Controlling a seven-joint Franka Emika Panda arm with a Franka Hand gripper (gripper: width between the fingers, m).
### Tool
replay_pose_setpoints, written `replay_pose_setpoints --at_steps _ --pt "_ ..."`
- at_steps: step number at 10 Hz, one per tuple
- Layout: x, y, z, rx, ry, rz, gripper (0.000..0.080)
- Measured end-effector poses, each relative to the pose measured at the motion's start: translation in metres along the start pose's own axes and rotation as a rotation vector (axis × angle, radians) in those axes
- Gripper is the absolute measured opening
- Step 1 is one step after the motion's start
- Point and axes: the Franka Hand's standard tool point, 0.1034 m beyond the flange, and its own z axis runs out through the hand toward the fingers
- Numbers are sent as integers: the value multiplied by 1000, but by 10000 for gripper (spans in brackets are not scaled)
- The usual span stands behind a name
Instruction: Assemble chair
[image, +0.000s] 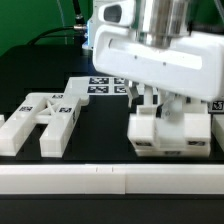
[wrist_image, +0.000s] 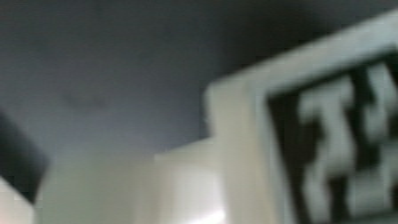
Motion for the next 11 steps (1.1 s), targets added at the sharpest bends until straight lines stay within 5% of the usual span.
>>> replay_pose_setpoints --at_steps 2,5,11 --pt "4 -2 -14 14 -7 20 329" --pt "3 -1 -10 8 -7 17 329" --pt "10 15 -8 -54 -133 -93 329"
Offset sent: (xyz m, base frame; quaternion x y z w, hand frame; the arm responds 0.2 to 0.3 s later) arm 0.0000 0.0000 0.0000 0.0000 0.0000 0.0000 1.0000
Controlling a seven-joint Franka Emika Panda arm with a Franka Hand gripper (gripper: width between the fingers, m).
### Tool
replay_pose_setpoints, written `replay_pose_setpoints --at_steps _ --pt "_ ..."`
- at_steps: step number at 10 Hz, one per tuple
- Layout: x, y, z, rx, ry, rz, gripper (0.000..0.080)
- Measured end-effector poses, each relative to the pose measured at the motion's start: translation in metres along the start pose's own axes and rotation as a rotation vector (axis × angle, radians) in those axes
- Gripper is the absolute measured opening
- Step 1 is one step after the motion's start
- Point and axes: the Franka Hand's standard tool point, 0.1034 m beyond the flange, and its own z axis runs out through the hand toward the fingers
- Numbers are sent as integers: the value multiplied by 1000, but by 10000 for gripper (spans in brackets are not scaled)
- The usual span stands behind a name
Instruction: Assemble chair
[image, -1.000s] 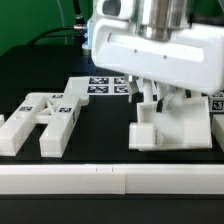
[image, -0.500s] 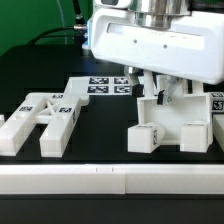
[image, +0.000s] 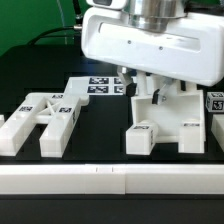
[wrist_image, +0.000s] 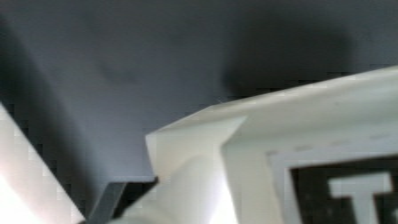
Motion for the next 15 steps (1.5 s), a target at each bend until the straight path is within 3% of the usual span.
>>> replay_pose_setpoints --at_steps 3,4,5,6,12,15 --pt "4 0 2 2 16 3 351" --pt "4 0 2 2 16 3 533" --pt "4 0 2 2 16 3 533" --pt "4 0 2 2 16 3 626" --pt "11 2 1 9 47 -15 649" --pt "31 28 0 29 100 -121 649"
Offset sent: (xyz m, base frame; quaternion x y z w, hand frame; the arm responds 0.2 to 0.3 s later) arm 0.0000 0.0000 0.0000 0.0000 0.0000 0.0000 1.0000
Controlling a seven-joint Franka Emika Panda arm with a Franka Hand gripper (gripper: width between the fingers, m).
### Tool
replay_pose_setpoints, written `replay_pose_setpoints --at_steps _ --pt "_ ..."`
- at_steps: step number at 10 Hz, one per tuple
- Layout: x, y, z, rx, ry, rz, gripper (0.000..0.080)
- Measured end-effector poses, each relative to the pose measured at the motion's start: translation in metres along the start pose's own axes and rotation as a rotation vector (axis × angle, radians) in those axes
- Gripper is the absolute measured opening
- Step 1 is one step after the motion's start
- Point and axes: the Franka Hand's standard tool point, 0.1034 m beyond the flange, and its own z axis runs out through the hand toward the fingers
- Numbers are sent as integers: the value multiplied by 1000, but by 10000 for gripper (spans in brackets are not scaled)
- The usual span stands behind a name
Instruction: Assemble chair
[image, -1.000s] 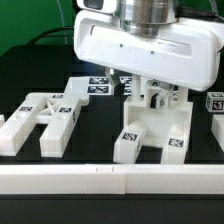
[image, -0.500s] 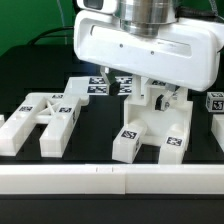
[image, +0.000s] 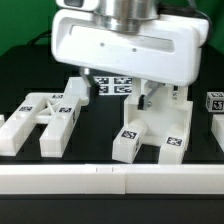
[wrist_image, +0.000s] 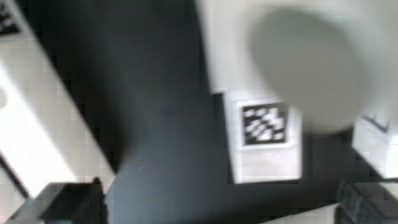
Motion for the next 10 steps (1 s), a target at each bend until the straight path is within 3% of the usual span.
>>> replay_pose_setpoints --at_steps 4,5,8,9,10 --pt "1 2 1 -2 1 9 649" --pt "2 13 -2 4 29 -84 649" --pt "9 79 5 26 64 -196 649" --pt "11 87 6 25 58 -177 649" --pt "9 83 6 25 57 -182 649"
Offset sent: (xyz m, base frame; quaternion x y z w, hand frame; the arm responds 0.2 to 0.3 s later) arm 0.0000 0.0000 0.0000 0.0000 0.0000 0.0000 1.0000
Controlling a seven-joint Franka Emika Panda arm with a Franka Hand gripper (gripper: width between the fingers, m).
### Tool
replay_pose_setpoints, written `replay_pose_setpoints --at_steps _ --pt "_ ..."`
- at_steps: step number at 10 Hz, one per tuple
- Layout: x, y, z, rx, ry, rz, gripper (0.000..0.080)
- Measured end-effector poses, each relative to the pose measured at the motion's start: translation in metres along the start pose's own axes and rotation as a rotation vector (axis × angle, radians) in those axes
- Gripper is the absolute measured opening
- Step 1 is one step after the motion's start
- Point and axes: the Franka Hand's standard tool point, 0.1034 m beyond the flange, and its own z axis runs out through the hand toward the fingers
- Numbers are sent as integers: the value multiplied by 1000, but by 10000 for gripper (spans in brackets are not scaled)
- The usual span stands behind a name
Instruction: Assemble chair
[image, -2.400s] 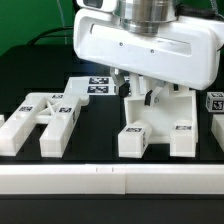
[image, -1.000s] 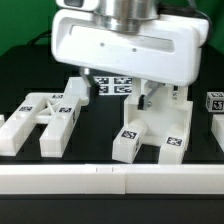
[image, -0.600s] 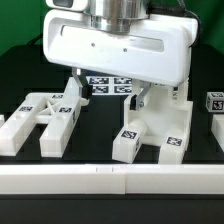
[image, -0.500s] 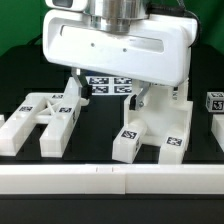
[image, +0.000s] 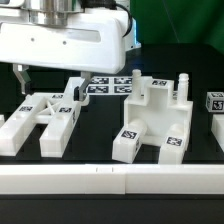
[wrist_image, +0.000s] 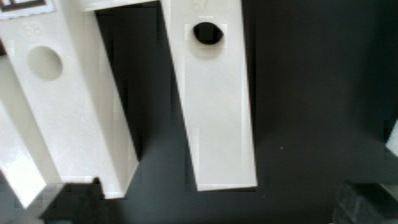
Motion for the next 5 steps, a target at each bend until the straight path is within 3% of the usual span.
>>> replay_pose_setpoints --at_steps 3,5 --pt "-1 1 1 -1 -1 -1 649" --pt "-6 28 1 31 20 -104 649"
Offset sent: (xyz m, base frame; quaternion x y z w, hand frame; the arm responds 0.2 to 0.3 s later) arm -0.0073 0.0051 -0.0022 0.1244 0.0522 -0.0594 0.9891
